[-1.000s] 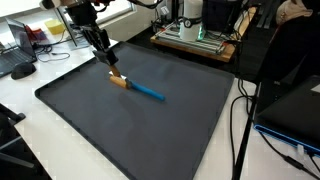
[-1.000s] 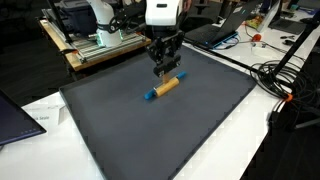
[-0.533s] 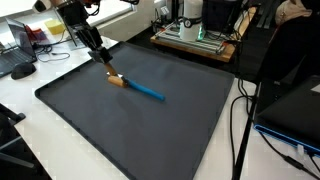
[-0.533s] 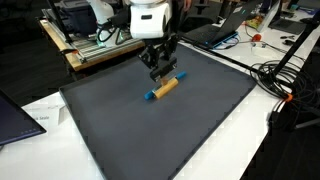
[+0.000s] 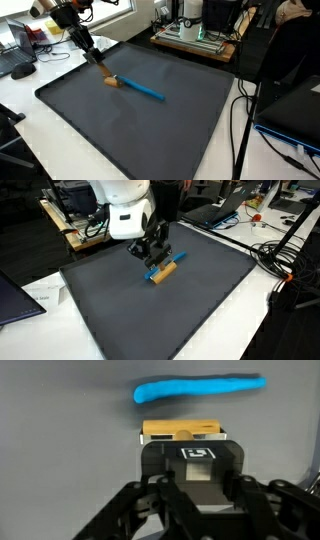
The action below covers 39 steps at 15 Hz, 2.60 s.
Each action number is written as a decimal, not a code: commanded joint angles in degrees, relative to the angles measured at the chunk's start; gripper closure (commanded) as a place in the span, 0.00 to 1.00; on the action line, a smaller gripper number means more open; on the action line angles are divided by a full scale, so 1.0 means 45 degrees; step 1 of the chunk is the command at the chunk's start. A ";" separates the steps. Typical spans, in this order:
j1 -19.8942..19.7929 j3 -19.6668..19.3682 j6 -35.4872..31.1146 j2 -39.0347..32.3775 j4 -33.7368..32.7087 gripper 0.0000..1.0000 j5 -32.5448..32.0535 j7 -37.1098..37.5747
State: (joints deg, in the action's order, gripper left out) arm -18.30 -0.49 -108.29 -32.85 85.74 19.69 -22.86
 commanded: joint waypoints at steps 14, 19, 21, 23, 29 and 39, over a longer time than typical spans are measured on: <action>-0.1142 -0.0147 -0.0736 0.1769 0.1778 0.78 0.1142 -0.1138; -0.0670 -0.0313 -0.2536 0.3879 0.4407 0.78 0.1160 -0.1005; -0.0341 -0.0382 -0.3563 0.4773 0.5620 0.78 0.1067 -0.0827; 0.0015 -0.0421 -0.4499 0.5612 0.6777 0.78 0.0971 -0.0757; 0.1462 -0.0544 -0.7401 0.7923 0.9948 0.78 0.0047 0.0776; 0.2337 0.0351 -0.9981 1.1084 1.3695 0.78 -0.5426 0.7107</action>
State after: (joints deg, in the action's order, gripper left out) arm -7.75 -0.59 -151.91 10.83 142.40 1.12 1.56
